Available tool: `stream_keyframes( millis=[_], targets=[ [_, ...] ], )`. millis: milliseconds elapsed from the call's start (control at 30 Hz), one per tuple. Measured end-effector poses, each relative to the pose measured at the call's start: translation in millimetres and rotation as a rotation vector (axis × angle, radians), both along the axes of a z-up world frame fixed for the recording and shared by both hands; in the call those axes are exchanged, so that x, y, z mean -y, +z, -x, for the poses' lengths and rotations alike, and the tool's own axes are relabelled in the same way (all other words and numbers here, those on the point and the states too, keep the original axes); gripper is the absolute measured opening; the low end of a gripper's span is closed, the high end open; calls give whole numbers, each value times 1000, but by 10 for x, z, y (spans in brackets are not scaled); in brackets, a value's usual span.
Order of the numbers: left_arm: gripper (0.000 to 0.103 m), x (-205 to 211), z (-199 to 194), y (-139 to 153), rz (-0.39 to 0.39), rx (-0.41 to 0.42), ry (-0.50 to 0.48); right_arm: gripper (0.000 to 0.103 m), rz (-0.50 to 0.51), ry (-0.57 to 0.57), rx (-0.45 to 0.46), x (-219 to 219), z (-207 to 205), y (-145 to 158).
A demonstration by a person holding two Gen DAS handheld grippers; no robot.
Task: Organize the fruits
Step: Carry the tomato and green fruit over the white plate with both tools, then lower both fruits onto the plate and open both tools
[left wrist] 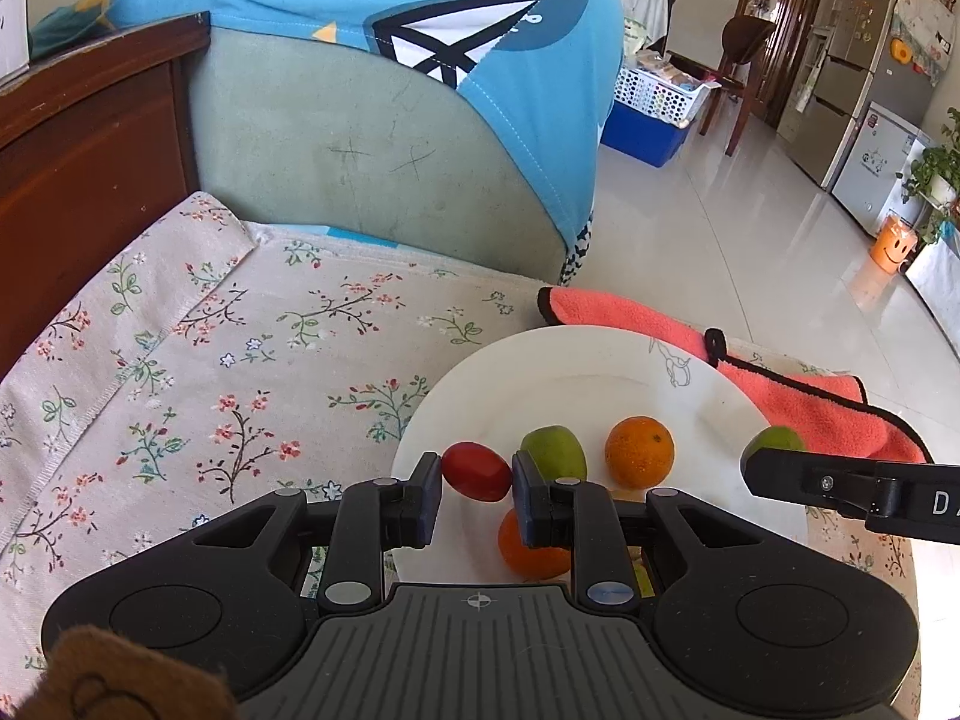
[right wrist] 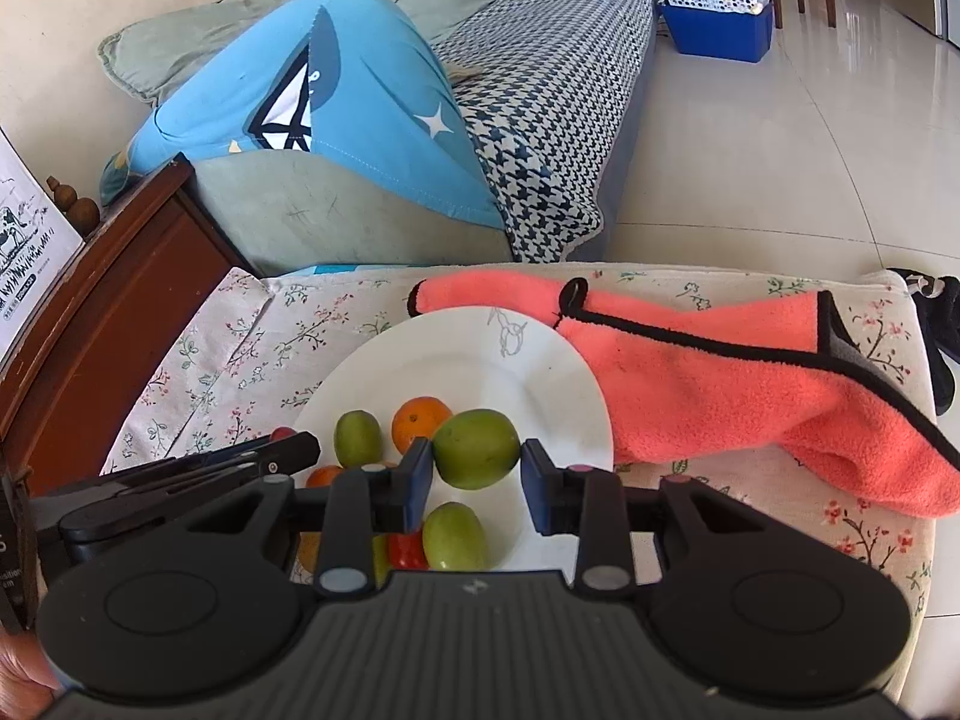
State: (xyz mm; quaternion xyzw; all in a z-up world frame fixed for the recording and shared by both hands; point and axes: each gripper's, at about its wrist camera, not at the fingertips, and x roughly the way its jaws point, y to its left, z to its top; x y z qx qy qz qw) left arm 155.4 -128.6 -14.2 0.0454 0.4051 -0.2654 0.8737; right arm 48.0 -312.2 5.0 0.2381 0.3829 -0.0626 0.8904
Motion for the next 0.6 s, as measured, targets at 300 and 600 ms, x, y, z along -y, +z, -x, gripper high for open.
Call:
stream_keyframes(
  millis=[300, 600],
  targets=[
    [25, 26, -12, 12, 5, -3, 15, 35, -94, -47, -34, 93, -65, -171],
    [58, 21, 61, 225, 21, 13, 35, 36, -112, -49, 9, 92, -31, -47]
  ],
)
